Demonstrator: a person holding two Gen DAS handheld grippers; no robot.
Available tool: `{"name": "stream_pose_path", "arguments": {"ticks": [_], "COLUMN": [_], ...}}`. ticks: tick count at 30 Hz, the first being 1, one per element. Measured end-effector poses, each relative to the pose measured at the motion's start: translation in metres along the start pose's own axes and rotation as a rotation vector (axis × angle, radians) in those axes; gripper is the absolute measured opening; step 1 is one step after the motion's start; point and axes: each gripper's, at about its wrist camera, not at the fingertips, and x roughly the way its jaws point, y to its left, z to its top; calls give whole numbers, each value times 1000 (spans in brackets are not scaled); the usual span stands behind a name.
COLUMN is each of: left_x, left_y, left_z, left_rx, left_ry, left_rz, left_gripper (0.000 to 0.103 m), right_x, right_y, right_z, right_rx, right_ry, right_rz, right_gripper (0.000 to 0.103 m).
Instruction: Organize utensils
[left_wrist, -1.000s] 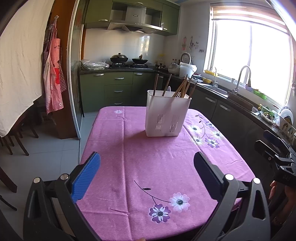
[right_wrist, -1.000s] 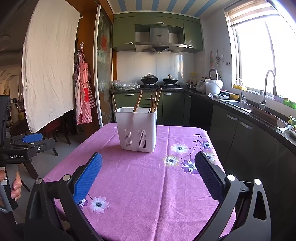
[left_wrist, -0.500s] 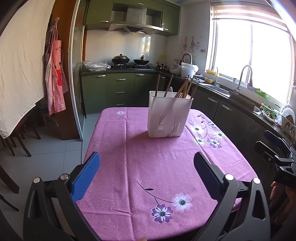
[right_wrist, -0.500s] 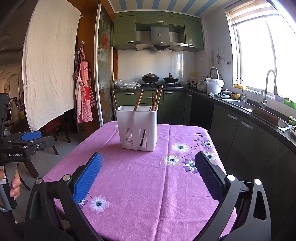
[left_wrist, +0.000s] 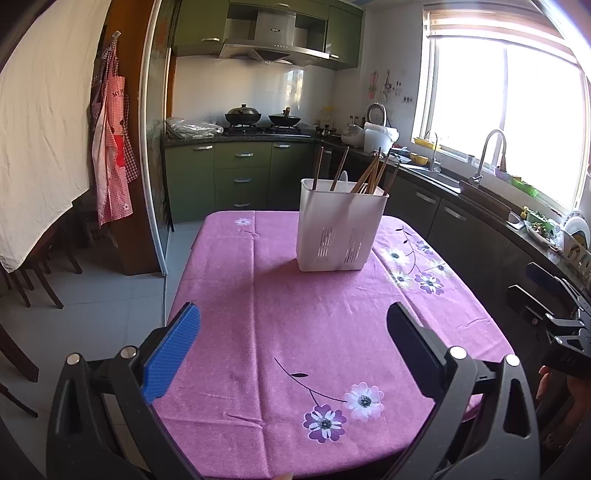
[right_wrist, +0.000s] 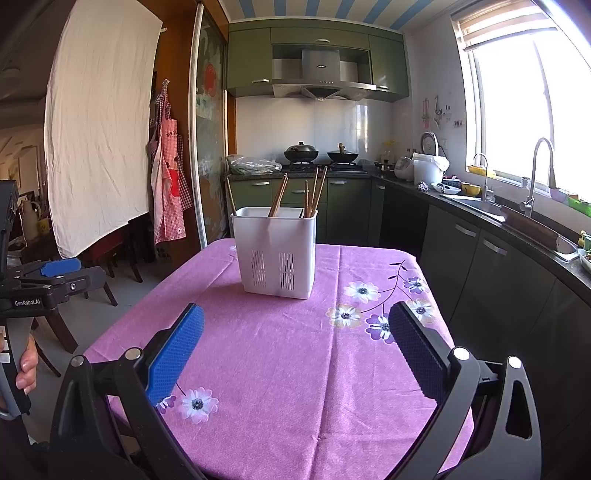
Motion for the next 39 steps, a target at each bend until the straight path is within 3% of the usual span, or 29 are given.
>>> {"name": "stream_pose_path", "arguments": {"ticks": [34, 39], "left_x": [10, 13], "left_y": [-7, -9], "left_z": [3, 2], "left_rx": [14, 18], "left_ry": [23, 26], "left_rz": [31, -13], "left_gripper": [96, 96], "right_x": [10, 12], "right_y": [-2, -2], "right_z": [-5, -8], "right_rx": [-4, -6], "right_ry": [22, 29], "right_rz": [2, 4], "right_gripper": [99, 99]}}
